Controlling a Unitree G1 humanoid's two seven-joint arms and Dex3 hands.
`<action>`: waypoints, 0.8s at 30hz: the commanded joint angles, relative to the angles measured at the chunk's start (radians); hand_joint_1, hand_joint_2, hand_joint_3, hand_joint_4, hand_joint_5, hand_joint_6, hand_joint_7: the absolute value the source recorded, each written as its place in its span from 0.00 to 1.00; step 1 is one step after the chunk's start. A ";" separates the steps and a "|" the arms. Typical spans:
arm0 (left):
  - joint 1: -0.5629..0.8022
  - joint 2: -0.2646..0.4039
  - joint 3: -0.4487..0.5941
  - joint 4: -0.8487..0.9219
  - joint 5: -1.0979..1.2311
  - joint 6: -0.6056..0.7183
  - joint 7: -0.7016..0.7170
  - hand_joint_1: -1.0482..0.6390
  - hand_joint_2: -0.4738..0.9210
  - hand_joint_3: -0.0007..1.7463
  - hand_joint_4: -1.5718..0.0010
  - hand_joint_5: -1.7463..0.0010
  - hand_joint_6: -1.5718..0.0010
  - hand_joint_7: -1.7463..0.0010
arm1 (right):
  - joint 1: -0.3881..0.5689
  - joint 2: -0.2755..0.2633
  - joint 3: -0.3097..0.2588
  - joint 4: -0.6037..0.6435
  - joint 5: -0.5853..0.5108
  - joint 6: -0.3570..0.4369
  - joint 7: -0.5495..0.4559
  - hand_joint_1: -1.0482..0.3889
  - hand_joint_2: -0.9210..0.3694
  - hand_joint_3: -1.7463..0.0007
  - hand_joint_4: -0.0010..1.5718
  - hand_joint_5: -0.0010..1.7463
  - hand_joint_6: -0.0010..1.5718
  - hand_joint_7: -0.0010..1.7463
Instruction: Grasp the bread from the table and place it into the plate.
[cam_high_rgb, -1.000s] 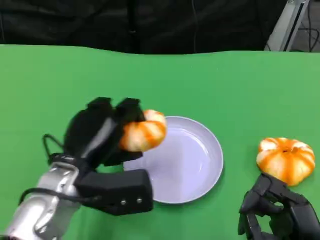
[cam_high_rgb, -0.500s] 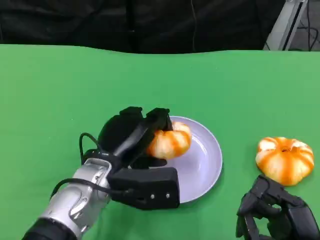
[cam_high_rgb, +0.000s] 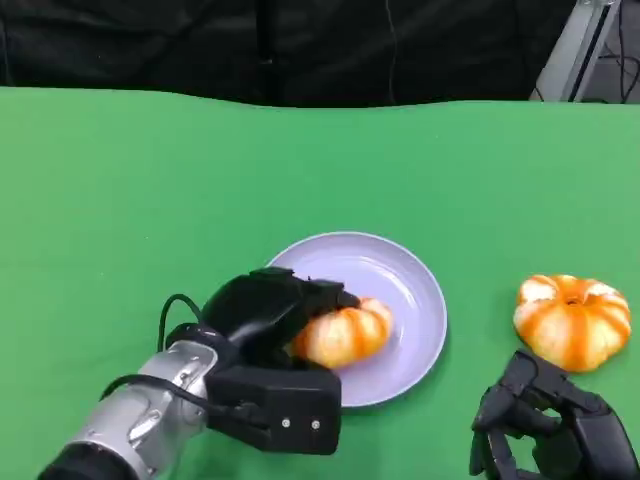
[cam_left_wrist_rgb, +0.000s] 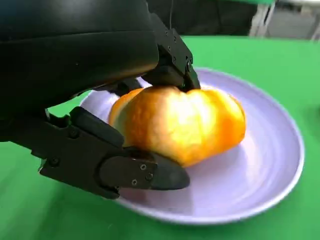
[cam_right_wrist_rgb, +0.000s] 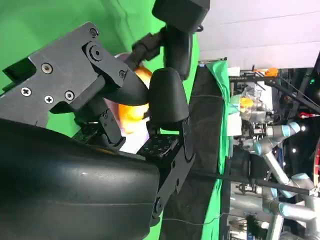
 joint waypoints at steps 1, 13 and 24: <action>-0.003 0.036 -0.011 -0.048 -0.006 0.035 -0.110 0.07 1.00 0.37 0.98 1.00 0.89 1.00 | 0.007 -0.003 -0.003 -0.018 0.010 0.008 -0.005 0.62 0.33 0.27 0.53 1.00 0.48 0.90; 0.091 0.099 0.078 -0.262 -0.141 0.019 -0.200 0.00 1.00 0.46 1.00 1.00 0.97 1.00 | -0.010 -0.009 -0.010 0.004 0.008 -0.004 0.000 0.62 0.31 0.28 0.53 1.00 0.48 0.89; 0.298 0.094 0.291 -0.562 -0.556 0.101 -0.388 0.30 1.00 0.27 0.76 0.93 0.71 0.95 | -0.024 -0.014 -0.016 0.027 0.012 -0.014 0.012 0.61 0.31 0.29 0.52 1.00 0.47 0.89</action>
